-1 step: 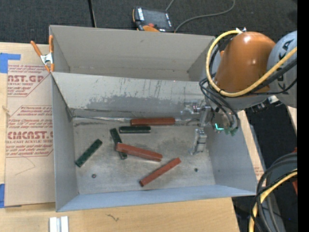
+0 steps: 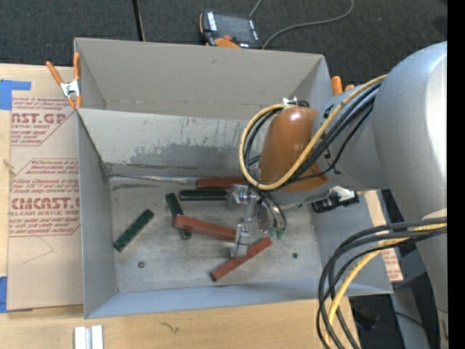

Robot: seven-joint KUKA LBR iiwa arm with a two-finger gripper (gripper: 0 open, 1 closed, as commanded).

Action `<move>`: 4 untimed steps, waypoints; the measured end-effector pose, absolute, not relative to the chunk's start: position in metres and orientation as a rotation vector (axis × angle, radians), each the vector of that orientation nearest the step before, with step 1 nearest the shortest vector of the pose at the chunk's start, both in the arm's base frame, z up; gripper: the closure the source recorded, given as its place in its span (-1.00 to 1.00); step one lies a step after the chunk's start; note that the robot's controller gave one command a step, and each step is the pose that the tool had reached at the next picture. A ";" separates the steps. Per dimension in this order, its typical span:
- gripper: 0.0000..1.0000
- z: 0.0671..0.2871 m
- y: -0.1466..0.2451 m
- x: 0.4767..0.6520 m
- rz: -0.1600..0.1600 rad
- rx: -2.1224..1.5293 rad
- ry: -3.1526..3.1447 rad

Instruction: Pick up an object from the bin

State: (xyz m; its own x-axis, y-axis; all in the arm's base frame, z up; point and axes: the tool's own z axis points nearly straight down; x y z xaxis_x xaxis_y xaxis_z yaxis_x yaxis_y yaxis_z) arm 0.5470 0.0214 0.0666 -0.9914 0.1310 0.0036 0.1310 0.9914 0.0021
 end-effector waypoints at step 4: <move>-1.00 0.066 0.005 0.554 -0.002 -0.430 -3.107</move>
Offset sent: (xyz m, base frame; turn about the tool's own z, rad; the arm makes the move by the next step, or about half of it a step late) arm 0.0000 0.0000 0.0000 0.0000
